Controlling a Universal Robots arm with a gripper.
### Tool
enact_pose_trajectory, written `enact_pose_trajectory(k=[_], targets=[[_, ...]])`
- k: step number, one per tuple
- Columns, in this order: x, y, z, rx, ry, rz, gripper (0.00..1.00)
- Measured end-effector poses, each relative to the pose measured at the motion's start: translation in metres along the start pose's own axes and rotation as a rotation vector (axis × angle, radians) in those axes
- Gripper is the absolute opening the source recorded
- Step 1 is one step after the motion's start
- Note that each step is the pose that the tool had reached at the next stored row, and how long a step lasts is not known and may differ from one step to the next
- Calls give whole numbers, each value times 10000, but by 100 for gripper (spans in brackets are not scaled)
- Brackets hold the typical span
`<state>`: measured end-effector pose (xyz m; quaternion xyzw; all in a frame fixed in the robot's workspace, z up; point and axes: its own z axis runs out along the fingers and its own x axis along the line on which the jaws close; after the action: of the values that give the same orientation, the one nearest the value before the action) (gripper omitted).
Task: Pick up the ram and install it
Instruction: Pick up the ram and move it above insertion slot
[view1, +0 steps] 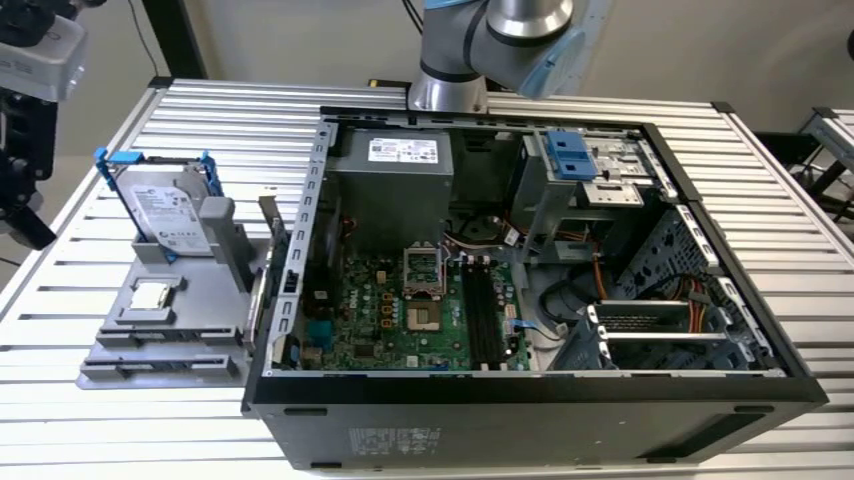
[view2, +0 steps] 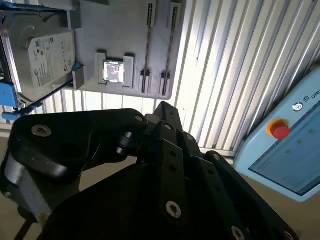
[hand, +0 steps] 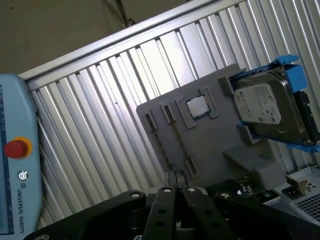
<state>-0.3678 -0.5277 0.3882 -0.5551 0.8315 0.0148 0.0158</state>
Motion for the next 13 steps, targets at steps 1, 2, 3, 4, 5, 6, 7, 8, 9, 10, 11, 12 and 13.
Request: enact_pose_trajectory(k=[1,2,3,4,5,6,7,8,9,10,11,12,13], targets=[[-1,0,2,-6,-1,-156,0],[-3,1,1,-13,2,-307,0],[-5,2,2,-20,5,-462,0],[-6,3,3,-26,5,-606,0],[-8,3,4,-33,6,-764,0],[-10,4,5,-40,8,-922,0],[-12,4,5,-47,10,-1075,0],[-13,5,7,-52,9,-1227,0],[-15,6,8,-59,11,-1389,0],[-18,7,9,-66,13,-1537,0],[-20,8,10,-71,14,-1692,0],[-22,9,13,-76,13,-1839,0],[-25,10,14,-81,15,-1984,0]])
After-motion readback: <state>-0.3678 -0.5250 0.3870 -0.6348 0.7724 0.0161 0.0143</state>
